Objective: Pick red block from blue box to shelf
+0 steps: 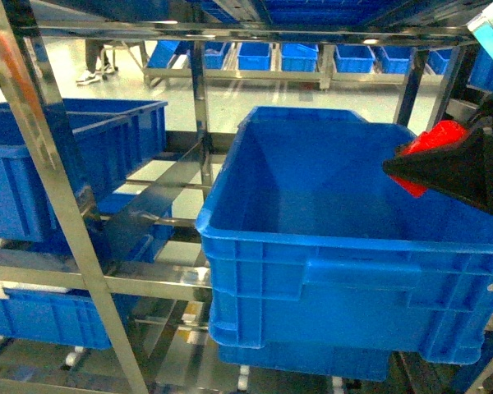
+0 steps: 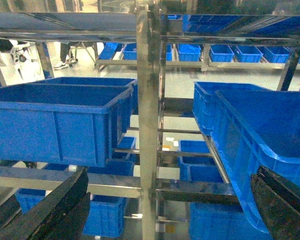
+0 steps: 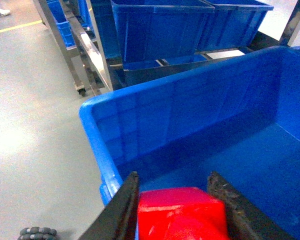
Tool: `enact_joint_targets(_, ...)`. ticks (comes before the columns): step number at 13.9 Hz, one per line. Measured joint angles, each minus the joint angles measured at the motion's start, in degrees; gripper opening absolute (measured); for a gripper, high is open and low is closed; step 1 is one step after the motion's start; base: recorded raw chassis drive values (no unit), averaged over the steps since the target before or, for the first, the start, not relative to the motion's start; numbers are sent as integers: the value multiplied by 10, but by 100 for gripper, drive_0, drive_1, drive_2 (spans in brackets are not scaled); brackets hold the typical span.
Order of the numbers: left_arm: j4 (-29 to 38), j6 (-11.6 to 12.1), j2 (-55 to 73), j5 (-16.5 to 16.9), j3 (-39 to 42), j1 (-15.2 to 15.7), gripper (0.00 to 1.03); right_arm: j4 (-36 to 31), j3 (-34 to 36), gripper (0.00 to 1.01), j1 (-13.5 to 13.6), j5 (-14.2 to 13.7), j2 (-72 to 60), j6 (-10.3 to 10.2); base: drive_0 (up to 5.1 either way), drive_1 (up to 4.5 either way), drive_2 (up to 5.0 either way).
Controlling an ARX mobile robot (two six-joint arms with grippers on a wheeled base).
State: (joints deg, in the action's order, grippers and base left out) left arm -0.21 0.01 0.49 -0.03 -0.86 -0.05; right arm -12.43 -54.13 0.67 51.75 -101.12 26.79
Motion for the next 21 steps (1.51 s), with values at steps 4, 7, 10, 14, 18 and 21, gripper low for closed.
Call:
enact_joint_targets(4,0,0,0,0,0,0,98,2,-9,88,-3,3,0,0,0,0,0)
enact_joint_targets(7,0,0,0,0,0,0,98,2,-9,98,-3,3,0,0,0,0,0)
enact_joint_targets(10,0,0,0,0,0,0,98,2,-9,98,-3,3,0,0,0,0,0)
enact_joint_targets(14,0,0,0,0,0,0,98,2,-9,98,-3,3,0,0,0,0,0)
enact_joint_targets(18,0,0,0,0,0,0,98,-152,31,91,16,-113,-2,-36,0,0,0)
enact_joint_targets(21,0,0,0,-1,0,0,98,-489,243,51,24,-515,77,-225,0,0,0)
